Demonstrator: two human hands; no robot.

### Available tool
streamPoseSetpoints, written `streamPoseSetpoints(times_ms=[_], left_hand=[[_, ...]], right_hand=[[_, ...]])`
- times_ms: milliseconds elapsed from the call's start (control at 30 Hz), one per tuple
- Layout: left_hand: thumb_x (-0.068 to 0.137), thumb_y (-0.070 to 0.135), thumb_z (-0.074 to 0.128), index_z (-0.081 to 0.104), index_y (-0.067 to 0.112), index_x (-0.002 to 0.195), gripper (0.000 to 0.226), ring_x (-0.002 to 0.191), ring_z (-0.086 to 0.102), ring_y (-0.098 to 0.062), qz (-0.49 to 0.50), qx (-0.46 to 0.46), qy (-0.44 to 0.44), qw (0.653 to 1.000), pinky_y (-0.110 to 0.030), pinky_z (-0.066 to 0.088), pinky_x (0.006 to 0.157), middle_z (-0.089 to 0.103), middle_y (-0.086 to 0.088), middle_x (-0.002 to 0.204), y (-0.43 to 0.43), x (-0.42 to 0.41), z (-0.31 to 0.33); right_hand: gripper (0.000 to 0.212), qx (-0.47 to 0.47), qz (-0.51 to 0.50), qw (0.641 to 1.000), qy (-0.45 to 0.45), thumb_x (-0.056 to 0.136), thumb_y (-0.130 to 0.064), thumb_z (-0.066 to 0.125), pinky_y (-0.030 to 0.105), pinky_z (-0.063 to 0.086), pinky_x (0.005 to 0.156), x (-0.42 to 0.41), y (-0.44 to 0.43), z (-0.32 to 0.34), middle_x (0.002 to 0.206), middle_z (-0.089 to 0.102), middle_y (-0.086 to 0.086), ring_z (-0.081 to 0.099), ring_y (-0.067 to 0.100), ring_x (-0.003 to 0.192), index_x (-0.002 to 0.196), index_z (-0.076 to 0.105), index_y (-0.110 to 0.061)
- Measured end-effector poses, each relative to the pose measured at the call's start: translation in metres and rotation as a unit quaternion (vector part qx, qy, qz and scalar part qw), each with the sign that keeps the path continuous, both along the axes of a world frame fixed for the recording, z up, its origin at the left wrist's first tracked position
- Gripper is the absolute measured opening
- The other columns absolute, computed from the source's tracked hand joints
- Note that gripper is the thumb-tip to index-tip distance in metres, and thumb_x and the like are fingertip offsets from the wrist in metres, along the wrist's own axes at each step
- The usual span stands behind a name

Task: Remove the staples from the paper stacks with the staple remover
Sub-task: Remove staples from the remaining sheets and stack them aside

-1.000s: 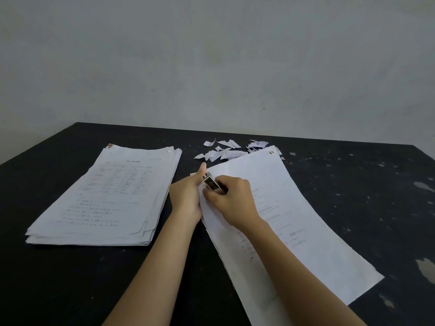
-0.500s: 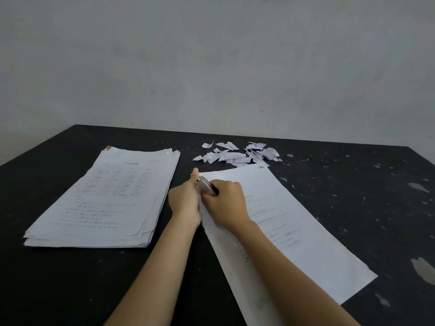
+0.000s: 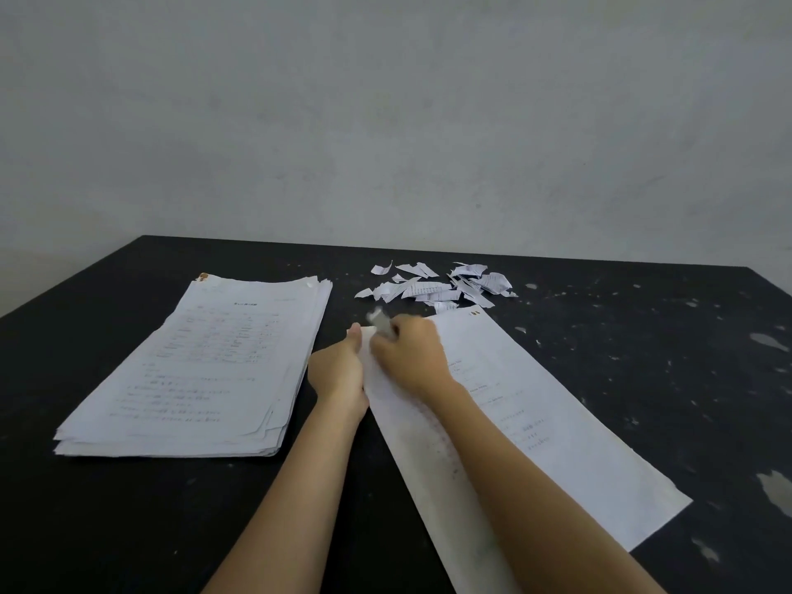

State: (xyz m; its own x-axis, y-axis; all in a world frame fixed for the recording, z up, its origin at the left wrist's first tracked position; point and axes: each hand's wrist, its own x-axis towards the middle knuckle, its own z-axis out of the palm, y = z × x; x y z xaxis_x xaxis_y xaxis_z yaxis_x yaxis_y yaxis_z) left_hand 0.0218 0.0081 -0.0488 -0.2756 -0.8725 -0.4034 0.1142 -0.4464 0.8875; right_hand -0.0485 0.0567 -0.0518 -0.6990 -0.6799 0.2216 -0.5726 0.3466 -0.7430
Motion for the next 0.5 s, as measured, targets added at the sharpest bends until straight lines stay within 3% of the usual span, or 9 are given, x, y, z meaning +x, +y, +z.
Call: streamPoseSetpoints(times_ms=[67, 167, 267, 400, 500], left_hand=[[0.085, 0.024, 0.067, 0.057, 0.006, 0.064, 0.029, 0.081, 0.063, -0.031, 0.008, -0.016, -0.039, 0.999, -0.043, 0.054, 0.08, 0.063, -0.013, 0.083, -0.001, -0.002, -0.002], [0.086, 0.027, 0.066, 0.052, 0.006, 0.06, 0.036, 0.074, 0.058, -0.028, 0.004, -0.034, -0.054, 0.998, -0.038, 0.051, 0.073, 0.058, -0.01, 0.074, -0.001, -0.004, 0.0], [0.085, 0.025, 0.065, 0.05, 0.006, 0.063, 0.032, 0.069, 0.051, -0.024, -0.016, -0.055, -0.069, 0.996, -0.035, 0.044, 0.066, 0.053, -0.009, 0.07, -0.003, -0.003, 0.0], [0.078, 0.003, 0.058, 0.049, 0.01, 0.074, 0.012, 0.072, 0.038, -0.021, -0.045, -0.105, -0.105, 0.988, -0.032, 0.028, 0.06, 0.042, -0.011, 0.074, -0.007, 0.004, 0.001], [0.078, 0.0, 0.059, 0.051, 0.013, 0.069, 0.017, 0.071, 0.039, -0.02, -0.083, -0.179, -0.132, 0.971, -0.031, 0.03, 0.064, 0.045, -0.009, 0.074, -0.011, 0.009, -0.001]], right_hand=[[0.04, -0.046, -0.086, 0.992, -0.081, 0.078, -0.012, 0.057, 0.023, 0.022, 0.038, -0.021, -0.007, 0.007, 0.046, 0.033, -0.003, 0.028, 0.013, 0.042, 0.047, 0.031, -0.014], [0.04, -0.026, -0.148, 0.978, -0.142, 0.077, -0.006, 0.057, 0.024, 0.021, 0.04, -0.046, -0.015, 0.014, 0.049, 0.031, 0.0, 0.025, 0.015, 0.044, 0.051, 0.027, -0.012], [0.038, -0.001, -0.141, 0.973, -0.182, 0.075, 0.001, 0.055, 0.023, 0.021, 0.041, -0.058, -0.02, 0.016, 0.05, 0.031, 0.003, 0.027, 0.017, 0.043, 0.053, 0.026, -0.012], [0.023, 0.015, -0.109, 0.964, -0.241, 0.073, 0.001, 0.048, 0.012, 0.024, 0.036, -0.062, -0.018, 0.022, 0.05, 0.035, 0.006, 0.03, 0.012, 0.021, 0.059, 0.035, -0.01], [0.021, -0.071, -0.101, 0.944, -0.306, 0.086, -0.008, 0.043, 0.017, 0.036, 0.035, -0.061, -0.014, 0.029, 0.051, 0.046, 0.008, 0.042, 0.013, 0.027, 0.065, 0.043, -0.007]])
